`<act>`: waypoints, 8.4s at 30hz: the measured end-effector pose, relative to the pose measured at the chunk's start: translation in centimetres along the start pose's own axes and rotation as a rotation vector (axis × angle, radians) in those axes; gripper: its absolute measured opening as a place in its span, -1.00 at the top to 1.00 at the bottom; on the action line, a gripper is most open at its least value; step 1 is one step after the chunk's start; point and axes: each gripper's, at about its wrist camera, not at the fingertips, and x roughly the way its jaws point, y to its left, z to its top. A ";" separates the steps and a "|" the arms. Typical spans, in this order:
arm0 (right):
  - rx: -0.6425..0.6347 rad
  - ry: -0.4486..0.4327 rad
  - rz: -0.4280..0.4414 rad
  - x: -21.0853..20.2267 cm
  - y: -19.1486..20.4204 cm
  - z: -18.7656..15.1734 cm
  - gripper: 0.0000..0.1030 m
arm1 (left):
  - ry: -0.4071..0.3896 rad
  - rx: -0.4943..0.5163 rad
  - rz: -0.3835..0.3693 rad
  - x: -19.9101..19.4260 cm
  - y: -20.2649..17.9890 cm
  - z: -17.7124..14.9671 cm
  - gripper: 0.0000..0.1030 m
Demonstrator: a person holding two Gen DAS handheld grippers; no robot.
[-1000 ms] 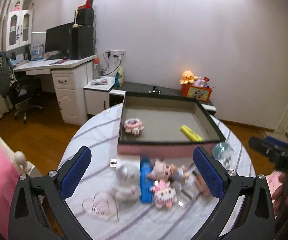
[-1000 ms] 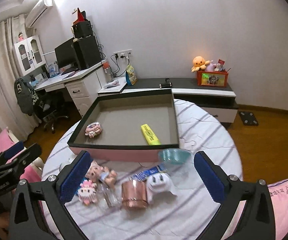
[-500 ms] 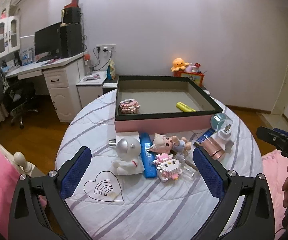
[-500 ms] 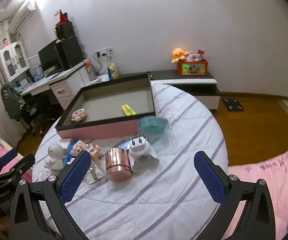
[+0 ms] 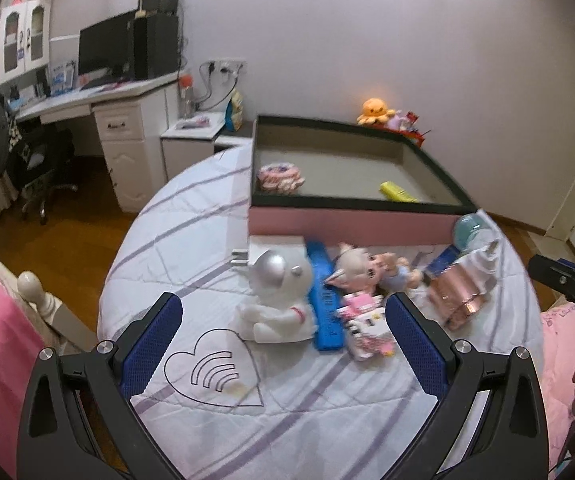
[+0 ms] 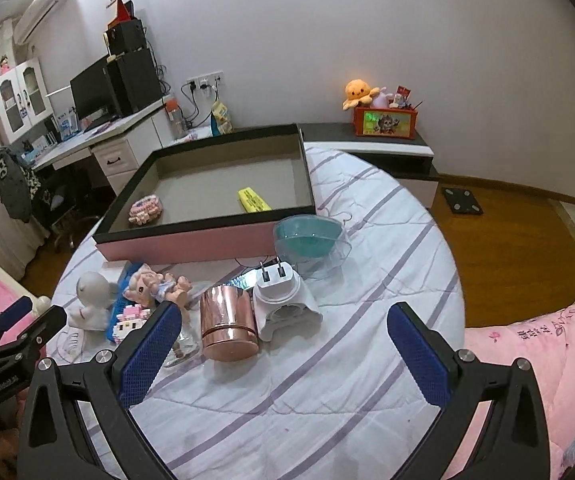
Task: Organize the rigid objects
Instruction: 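Grasp the white astronaut with the left tool while the right tool grasps the white plug adapter, then lower both held items into the box tray and open both tools, then withdraw both tools from the tray toward the remaining objects, then grasp the copper cup with the right tool while the left tool grasps the pink-white block figure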
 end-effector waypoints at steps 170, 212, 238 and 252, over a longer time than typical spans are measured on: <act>-0.075 0.022 0.054 1.0 3.3 -0.5 -1.00 | 0.045 0.057 0.019 -0.3 -2.6 0.5 -1.00; -0.124 0.183 0.152 8.7 2.5 -2.3 0.08 | 0.174 0.025 -0.060 6.8 -2.9 -1.0 -0.19; -0.109 0.159 0.160 6.6 2.4 -3.0 0.08 | 0.135 0.004 -0.071 3.1 -1.1 -2.3 0.08; -0.107 0.078 0.188 3.6 2.7 -0.1 0.08 | 0.036 0.027 -0.105 0.5 -1.5 1.9 0.08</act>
